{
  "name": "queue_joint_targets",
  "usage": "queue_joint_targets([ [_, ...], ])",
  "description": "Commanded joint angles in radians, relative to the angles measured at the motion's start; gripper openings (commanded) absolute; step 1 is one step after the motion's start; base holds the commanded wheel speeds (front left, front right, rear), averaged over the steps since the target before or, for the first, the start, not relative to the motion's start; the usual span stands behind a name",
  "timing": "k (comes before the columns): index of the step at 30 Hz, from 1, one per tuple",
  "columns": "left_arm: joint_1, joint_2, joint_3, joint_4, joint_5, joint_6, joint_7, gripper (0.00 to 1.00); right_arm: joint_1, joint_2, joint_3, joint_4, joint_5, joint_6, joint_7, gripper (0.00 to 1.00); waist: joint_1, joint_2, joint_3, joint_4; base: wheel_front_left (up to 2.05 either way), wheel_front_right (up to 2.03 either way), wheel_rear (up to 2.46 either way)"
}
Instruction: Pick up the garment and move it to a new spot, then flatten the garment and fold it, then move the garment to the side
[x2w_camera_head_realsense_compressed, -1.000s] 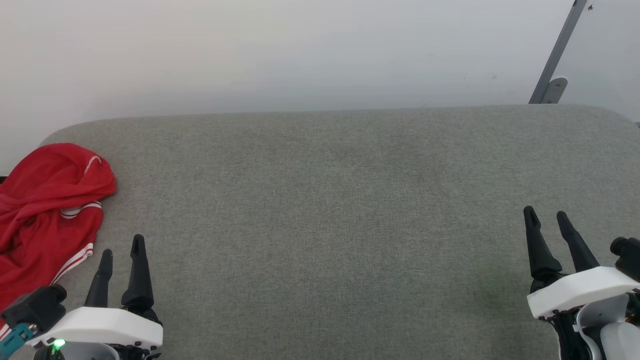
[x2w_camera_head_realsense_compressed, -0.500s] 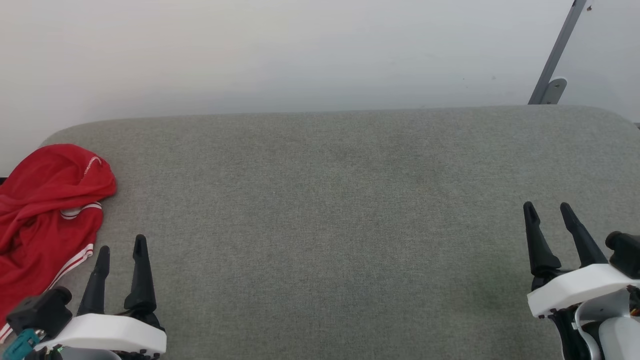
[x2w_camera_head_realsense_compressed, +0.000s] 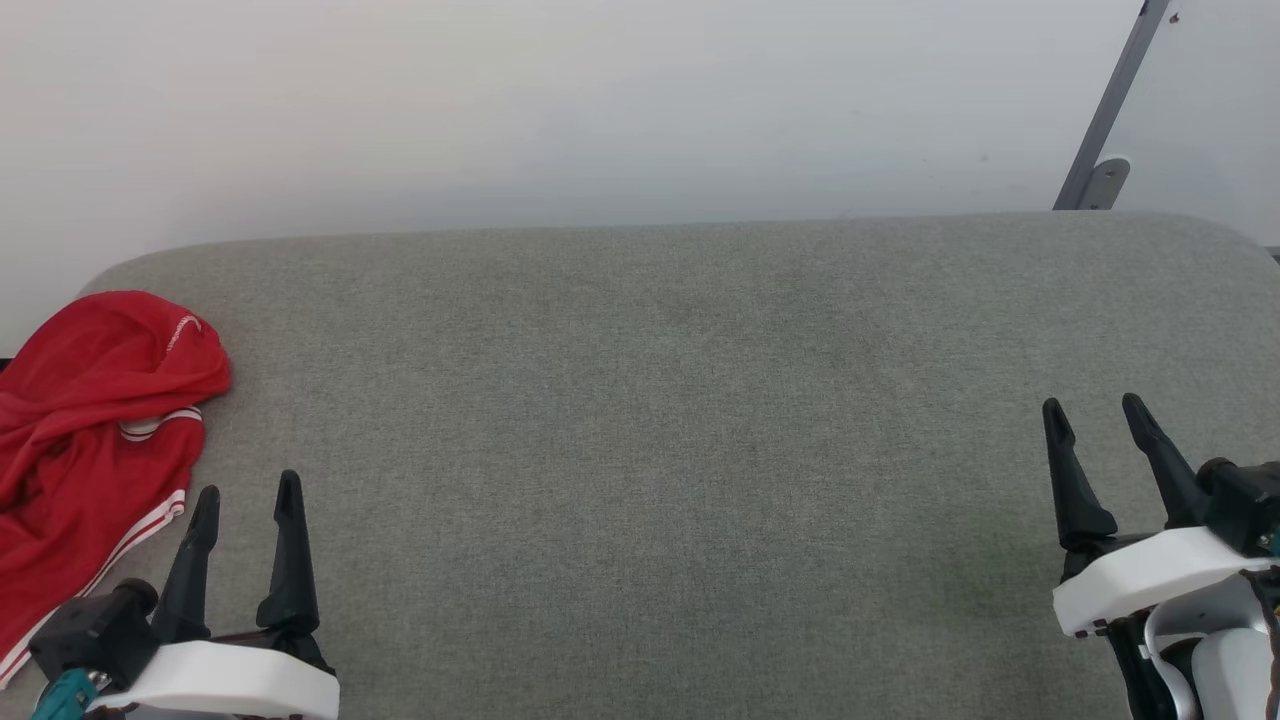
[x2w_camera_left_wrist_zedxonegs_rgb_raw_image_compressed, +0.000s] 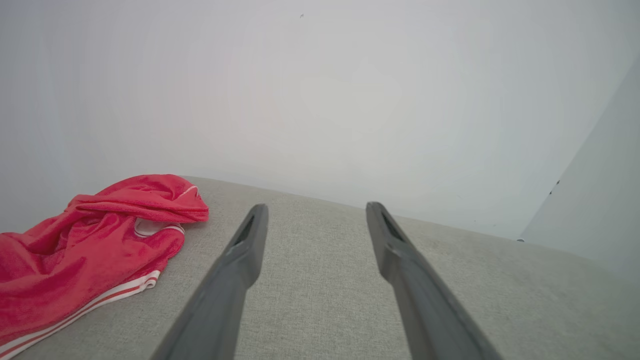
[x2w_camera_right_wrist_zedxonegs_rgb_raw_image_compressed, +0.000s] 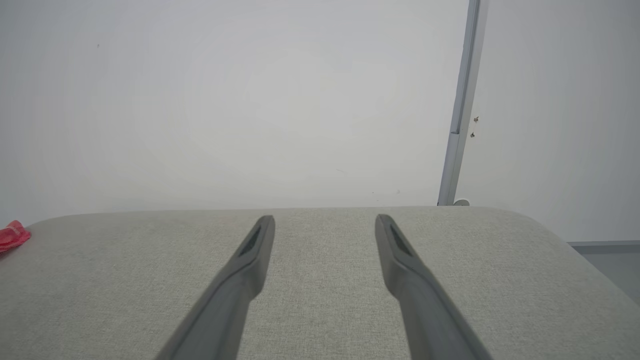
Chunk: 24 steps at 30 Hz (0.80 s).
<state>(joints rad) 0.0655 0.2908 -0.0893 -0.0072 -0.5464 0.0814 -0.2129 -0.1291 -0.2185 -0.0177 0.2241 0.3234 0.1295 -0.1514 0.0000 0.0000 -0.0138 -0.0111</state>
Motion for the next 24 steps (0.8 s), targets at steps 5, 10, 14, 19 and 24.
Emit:
queue_joint_targets([
  [5, 0.014, 0.011, -0.002, -0.014, 0.051, -0.004, -0.019, 1.00, -0.010, -0.007, 0.001, -0.014, -0.051, 0.002, -0.018, 1.00, 0.0000, 0.0000, 0.000, -0.001, 0.00, 0.00, 0.00],
  [10, 0.019, 0.013, -0.003, -0.018, 0.079, -0.003, -0.028, 1.00, -0.013, -0.013, 0.002, -0.011, -0.085, 0.002, -0.028, 1.00, 0.0000, 0.0000, 0.000, -0.003, 0.00, 0.00, 0.00],
  [14, 0.020, 0.016, -0.005, -0.018, 0.101, -0.004, -0.036, 1.00, -0.016, -0.016, 0.004, -0.008, -0.112, 0.002, -0.036, 1.00, 0.0000, 0.0000, -0.002, -0.004, 0.00, 0.00, 0.00],
  [19, 0.027, 0.018, -0.007, -0.014, 0.117, -0.007, -0.044, 1.00, -0.016, -0.019, 0.004, -0.005, -0.143, 0.001, -0.046, 1.00, 0.0000, 0.0000, -0.003, -0.005, 0.00, 0.00, 0.00],
  [24, 0.034, 0.022, -0.008, -0.010, 0.136, -0.008, -0.054, 1.00, -0.013, -0.020, 0.001, -0.006, -0.179, 0.001, -0.056, 1.00, 0.0000, 0.0000, -0.004, -0.007, 0.00, 0.00, 0.00],
])
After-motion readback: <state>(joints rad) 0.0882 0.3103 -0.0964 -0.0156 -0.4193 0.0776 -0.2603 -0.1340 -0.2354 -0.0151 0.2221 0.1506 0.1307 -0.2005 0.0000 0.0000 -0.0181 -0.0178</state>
